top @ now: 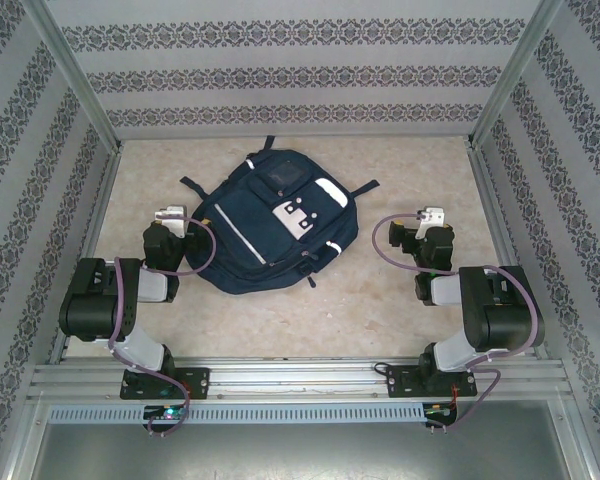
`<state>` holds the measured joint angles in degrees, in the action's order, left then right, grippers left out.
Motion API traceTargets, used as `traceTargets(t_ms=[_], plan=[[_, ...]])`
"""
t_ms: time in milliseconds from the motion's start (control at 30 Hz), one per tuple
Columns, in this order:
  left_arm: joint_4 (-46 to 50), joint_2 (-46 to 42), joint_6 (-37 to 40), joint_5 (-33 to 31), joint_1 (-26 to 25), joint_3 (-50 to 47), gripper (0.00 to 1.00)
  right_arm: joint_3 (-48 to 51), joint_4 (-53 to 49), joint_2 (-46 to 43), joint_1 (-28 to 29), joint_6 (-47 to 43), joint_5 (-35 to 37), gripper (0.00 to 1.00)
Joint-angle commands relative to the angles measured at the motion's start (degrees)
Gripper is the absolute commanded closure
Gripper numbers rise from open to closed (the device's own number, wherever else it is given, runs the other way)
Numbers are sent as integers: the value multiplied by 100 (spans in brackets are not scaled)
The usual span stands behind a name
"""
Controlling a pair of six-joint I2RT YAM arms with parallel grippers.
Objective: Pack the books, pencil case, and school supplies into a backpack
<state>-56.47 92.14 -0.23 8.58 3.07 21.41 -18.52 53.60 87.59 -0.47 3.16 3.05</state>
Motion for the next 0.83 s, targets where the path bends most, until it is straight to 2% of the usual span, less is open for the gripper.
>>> traceTargets(t_ms=[0, 700, 800], plan=[[161, -90, 87, 153, -80, 56, 1, -82, 127, -32, 100, -25, 118, 2], [162, -89, 80, 153, -79, 59, 1, -305, 1, -31, 130, -78, 100, 2], [163, -88, 77, 153, -79, 56, 1, -260, 68, -49, 260, -182, 282, 2]])
